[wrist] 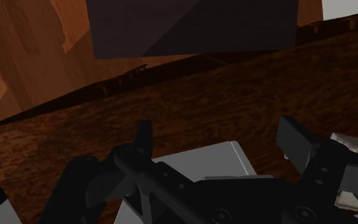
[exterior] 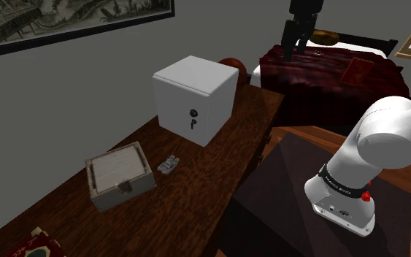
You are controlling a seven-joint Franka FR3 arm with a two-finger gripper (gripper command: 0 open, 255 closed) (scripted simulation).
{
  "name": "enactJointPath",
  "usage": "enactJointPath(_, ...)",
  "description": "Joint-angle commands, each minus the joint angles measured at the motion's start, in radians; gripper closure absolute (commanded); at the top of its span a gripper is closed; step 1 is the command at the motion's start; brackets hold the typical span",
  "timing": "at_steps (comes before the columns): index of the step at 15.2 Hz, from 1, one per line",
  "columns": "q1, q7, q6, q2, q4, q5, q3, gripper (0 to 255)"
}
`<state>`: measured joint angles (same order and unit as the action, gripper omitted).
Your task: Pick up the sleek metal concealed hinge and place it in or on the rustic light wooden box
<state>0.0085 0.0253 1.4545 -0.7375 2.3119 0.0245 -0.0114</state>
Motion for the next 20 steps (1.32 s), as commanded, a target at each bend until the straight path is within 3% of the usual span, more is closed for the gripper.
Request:
enactJointPath(1,0.0,0.0,0.0,0.0,0.0,0.0,0.0,0)
enactJointPath(11,-0.005,0.395,0.266,0.025,0.215,-0.173,0.207,0)
enactJointPath(20,-0.021,0.742,0.569,0.238,0.263,-0.284,0.413,0)
